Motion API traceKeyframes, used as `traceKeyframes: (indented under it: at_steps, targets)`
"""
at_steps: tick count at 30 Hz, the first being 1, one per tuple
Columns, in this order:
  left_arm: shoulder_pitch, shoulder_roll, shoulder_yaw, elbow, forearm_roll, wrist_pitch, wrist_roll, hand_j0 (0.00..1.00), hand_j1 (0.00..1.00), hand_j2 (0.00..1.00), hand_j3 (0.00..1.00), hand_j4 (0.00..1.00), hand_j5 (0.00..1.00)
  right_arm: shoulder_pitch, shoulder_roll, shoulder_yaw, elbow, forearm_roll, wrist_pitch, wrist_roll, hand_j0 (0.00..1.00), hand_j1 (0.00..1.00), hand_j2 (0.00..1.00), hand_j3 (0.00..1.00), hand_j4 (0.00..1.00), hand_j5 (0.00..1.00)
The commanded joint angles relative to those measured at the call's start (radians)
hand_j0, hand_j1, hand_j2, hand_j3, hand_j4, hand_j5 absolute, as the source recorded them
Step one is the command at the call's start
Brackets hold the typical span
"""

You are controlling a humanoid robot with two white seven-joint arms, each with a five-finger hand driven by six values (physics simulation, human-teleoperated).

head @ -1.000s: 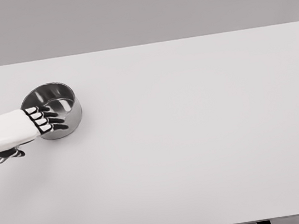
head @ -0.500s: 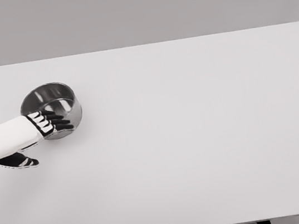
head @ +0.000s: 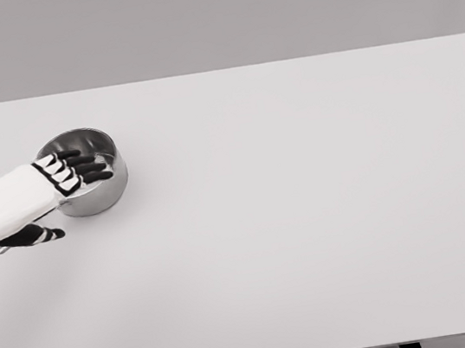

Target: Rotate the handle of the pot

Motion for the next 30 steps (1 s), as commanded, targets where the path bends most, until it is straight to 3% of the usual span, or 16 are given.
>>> traceKeyframes:
  at_steps: [1,9,17,30]
  targets:
    - [0.003,-0.013,0.002,-0.001,-0.054,0.002,0.001,1.00,1.00,1.00,1.00,1.00,1.00,0.000,0.000,0.000,0.000,0.000,-0.001,0.001,1.00,1.00,1.00,1.00,1.00,1.00]
    - [0.034,-0.067,0.018,-0.001,-0.134,0.002,0.001,1.00,1.00,1.00,1.00,1.00,1.00,0.000,0.000,0.000,0.000,0.000,0.001,0.001,1.00,1.00,1.00,1.00,1.00,1.00]
    - [0.066,-0.122,0.104,-0.001,-0.159,0.007,0.001,1.00,1.00,1.00,1.00,1.00,1.00,0.000,0.000,0.000,0.000,0.000,0.001,-0.001,1.00,1.00,1.00,1.00,1.00,1.00]
    - [0.086,-0.153,0.104,-0.001,-0.243,0.088,0.001,1.00,1.00,1.00,1.00,1.00,1.00,0.000,0.000,0.000,0.000,0.000,-0.001,0.001,1.00,1.00,1.00,1.00,1.00,1.00]
